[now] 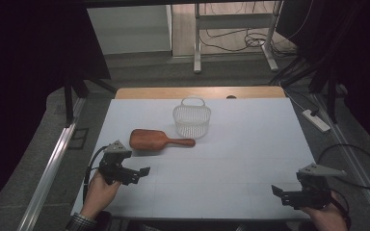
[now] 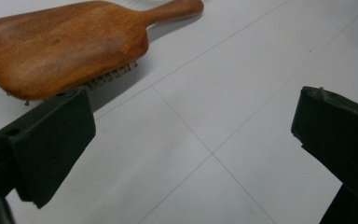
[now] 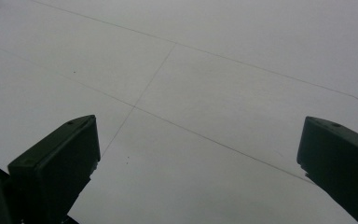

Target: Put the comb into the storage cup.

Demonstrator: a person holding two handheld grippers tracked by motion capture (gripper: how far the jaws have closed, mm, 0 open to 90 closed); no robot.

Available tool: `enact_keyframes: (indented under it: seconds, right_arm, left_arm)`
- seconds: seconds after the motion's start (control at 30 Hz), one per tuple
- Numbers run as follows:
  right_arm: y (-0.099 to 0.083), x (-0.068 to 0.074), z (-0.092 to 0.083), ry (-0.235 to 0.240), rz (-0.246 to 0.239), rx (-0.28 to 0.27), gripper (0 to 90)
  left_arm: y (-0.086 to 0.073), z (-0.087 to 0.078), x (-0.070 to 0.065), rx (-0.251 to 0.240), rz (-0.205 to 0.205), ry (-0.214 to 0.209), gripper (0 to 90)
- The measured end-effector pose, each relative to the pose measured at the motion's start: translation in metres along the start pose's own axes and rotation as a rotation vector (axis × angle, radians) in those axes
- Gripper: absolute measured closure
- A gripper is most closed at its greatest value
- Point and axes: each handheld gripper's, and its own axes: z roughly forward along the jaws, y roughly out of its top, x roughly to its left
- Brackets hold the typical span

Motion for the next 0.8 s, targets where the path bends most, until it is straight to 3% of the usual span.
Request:
enact_keyframes:
  seconds: [0.8]
  right_arm:
    - [0.000,0.000,0.001,0.010,-0.001,0.009,0.0]
  left_arm:
    - [0.030,0.022,0.008,0.047,0.015,-0.004,0.0]
